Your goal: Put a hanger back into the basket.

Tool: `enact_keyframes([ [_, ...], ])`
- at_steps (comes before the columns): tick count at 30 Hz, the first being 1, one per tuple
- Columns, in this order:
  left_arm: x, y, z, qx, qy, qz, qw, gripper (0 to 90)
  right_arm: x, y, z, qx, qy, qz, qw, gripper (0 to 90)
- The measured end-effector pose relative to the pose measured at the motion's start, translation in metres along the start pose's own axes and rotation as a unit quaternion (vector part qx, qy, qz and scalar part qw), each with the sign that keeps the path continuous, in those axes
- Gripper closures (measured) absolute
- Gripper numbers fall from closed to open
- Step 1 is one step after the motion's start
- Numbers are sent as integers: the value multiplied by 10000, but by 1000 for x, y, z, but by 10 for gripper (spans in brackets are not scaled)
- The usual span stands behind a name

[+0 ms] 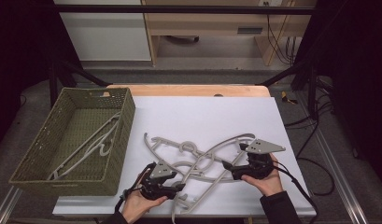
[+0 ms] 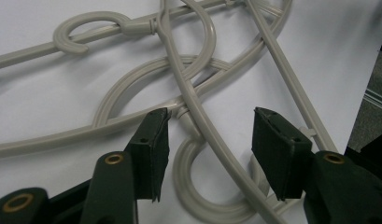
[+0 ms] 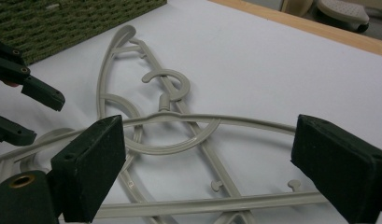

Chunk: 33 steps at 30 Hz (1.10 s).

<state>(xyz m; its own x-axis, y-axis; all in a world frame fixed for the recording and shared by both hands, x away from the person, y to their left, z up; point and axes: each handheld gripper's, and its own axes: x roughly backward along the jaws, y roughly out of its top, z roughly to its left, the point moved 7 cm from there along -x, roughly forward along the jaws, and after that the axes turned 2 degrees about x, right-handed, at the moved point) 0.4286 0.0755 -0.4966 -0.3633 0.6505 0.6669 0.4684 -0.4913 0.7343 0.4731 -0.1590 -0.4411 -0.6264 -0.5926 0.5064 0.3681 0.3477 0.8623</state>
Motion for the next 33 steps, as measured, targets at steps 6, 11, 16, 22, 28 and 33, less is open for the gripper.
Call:
enact_keyframes([
  [6,-14,-1,-2,179,2,199,9996,506,-10,-4,-2,31,-19,175,9998,109],
  [11,-25,-2,1,252,51,410,9988,594,-16,-7,-4,56,-78,281,9996,130],
  [16,-25,0,3,233,155,446,9986,700,-20,-8,-7,122,-111,366,9992,143],
  [22,-25,0,7,274,134,575,9979,748,-31,-5,-6,288,-56,555,9980,163],
  [28,-22,-2,10,172,128,746,9970,816,-50,3,-5,400,112,738,9964,205],
  [33,-20,-1,11,-16,148,852,9963,820,-60,-5,-1,525,403,1118,9915,288],
])
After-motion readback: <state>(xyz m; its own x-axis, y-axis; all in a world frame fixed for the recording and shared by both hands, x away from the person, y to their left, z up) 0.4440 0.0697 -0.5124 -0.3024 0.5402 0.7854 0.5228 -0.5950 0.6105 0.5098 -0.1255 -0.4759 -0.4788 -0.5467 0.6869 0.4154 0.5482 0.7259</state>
